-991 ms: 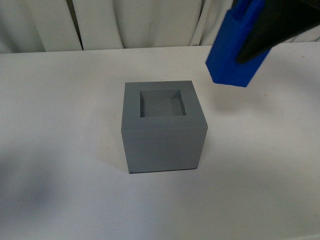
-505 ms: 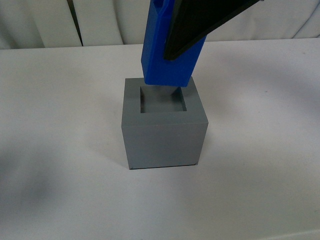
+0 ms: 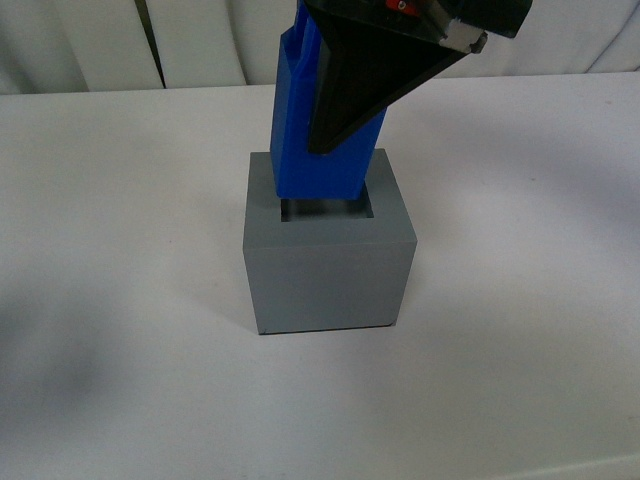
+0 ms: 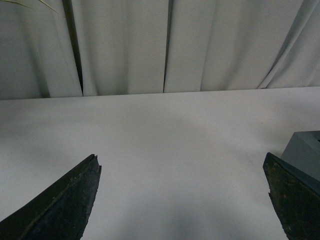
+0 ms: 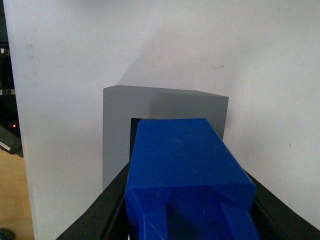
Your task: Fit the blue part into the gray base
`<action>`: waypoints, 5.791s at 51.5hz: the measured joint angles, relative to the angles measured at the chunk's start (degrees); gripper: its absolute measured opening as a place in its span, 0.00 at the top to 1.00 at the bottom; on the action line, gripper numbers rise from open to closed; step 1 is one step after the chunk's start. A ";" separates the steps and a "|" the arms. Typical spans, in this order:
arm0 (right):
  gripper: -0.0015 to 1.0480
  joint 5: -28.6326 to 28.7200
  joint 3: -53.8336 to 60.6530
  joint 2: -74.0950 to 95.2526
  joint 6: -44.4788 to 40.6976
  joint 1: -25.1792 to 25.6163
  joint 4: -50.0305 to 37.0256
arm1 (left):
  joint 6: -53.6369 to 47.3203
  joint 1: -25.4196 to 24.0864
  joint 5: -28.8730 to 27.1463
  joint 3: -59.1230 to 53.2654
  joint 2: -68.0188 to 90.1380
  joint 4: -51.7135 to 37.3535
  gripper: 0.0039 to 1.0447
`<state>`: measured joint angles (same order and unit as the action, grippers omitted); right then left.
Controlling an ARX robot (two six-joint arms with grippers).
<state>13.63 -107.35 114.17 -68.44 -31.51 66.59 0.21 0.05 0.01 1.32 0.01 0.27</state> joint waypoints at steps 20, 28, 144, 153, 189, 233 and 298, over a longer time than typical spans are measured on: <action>0.55 -0.24 1.68 0.42 0.37 0.02 -1.66 | 0.02 0.00 0.00 0.00 0.02 0.00 0.06; 0.55 0.07 1.79 0.39 0.87 0.02 -2.05 | 0.00 0.00 0.00 0.00 0.02 0.00 0.06; 0.27 -0.81 2.27 1.62 0.13 0.44 -1.25 | 0.00 0.00 0.00 0.00 0.02 0.00 0.06; 0.05 1.86 2.54 1.44 0.68 0.87 -1.60 | 0.02 0.00 0.00 0.00 0.02 0.00 0.06; 0.07 24.55 25.73 -22.29 12.28 14.62 -25.14 | 0.00 0.00 0.00 0.00 0.02 0.00 0.06; 0.59 -21.31 82.49 -45.70 66.20 24.02 -110.71 | 0.02 0.00 0.00 0.00 0.02 0.00 0.06; 0.98 -13.60 107.06 -82.60 67.78 31.39 -97.57 | 0.02 0.00 0.00 0.00 0.02 0.00 0.06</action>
<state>0.03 -0.30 31.57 -0.67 -0.12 -30.98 0.23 0.05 0.01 1.32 0.03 0.27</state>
